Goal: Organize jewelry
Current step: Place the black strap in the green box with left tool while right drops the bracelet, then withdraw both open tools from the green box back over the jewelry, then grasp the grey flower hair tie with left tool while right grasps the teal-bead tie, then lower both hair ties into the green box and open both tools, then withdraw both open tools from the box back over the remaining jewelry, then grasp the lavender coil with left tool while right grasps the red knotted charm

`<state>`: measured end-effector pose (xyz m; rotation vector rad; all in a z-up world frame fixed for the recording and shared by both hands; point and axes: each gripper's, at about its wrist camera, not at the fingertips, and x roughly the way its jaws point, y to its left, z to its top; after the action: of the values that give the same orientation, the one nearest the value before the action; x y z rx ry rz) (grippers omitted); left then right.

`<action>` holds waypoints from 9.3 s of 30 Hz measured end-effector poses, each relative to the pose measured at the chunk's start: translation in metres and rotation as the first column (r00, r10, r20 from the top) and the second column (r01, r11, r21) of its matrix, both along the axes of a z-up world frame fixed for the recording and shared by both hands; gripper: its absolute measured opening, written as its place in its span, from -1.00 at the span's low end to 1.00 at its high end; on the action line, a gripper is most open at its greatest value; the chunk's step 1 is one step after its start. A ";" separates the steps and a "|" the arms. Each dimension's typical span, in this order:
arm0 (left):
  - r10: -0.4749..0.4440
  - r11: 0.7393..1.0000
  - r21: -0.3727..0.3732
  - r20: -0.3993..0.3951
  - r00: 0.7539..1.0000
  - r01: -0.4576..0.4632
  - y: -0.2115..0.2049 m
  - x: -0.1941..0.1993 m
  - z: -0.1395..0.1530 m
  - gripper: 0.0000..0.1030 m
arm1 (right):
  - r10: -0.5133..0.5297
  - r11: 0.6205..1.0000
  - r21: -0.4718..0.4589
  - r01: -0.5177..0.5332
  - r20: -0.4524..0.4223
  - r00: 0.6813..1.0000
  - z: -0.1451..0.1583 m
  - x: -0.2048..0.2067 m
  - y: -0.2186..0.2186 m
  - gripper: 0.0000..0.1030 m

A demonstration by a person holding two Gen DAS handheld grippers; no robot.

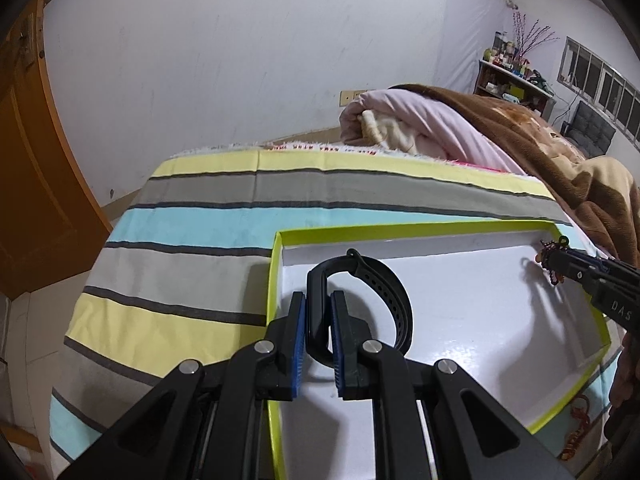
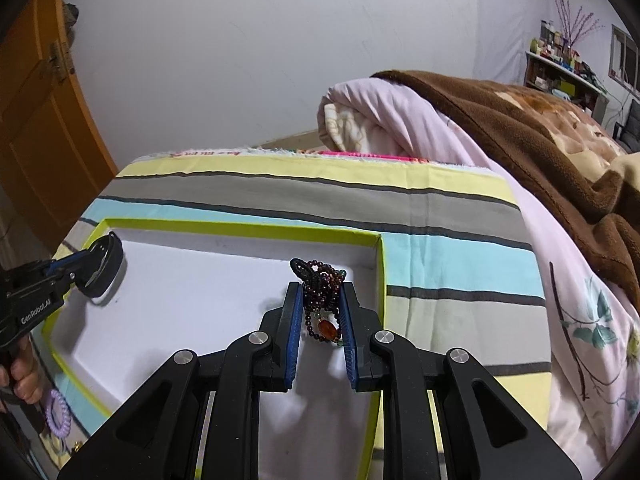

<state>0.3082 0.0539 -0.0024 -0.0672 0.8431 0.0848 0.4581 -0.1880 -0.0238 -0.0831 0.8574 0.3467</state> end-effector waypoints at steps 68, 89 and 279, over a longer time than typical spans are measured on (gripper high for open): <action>-0.036 0.999 -0.023 0.206 0.978 0.041 -0.026 -0.246 0.031 -0.26 | 0.047 0.994 0.094 -0.062 0.151 0.987 0.034 -0.281 -0.033 -0.33; 0.010 1.000 -0.019 0.041 0.999 -0.009 -0.010 -0.196 -0.014 -0.57 | 0.073 0.997 0.036 -0.074 0.009 0.997 -0.017 -0.239 -0.013 -0.42; -0.016 0.999 -0.044 0.087 0.996 0.020 -0.018 -0.182 -0.003 -0.43 | 0.032 0.995 0.088 -0.037 0.055 0.998 0.006 -0.216 -0.015 -0.30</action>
<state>0.1262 0.0357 -0.0056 -0.1046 0.7590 0.0452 0.2417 -0.2030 -0.0175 -0.0243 0.7870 0.4131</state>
